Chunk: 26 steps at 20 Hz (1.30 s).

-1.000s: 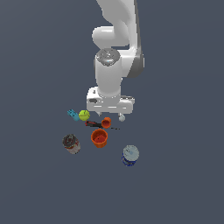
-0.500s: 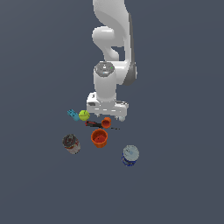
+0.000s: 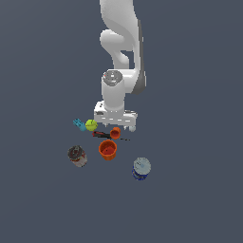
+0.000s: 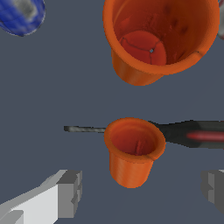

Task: Pick up a designated object from a clutter of objects.

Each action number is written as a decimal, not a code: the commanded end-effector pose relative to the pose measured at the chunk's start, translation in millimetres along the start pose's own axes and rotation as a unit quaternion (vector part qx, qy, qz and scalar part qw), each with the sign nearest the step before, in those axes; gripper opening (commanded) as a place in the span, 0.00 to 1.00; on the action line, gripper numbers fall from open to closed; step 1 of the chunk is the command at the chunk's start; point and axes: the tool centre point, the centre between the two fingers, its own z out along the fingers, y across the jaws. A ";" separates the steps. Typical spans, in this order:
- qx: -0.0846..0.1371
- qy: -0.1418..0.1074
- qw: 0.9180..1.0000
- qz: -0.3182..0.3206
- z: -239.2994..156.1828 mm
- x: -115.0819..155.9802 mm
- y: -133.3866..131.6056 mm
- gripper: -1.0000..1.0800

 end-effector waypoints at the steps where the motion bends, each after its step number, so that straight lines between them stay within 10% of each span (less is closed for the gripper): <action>1: 0.000 0.000 1.000 0.000 0.2 0.1 0.0 0.96; 20: 0.000 0.001 1.000 0.001 50.8 -1.1 0.4 0.96; 21: 0.000 0.001 1.000 0.001 50.8 -1.1 0.4 0.00; 26: 0.000 0.001 1.000 0.001 50.8 -1.1 0.4 0.00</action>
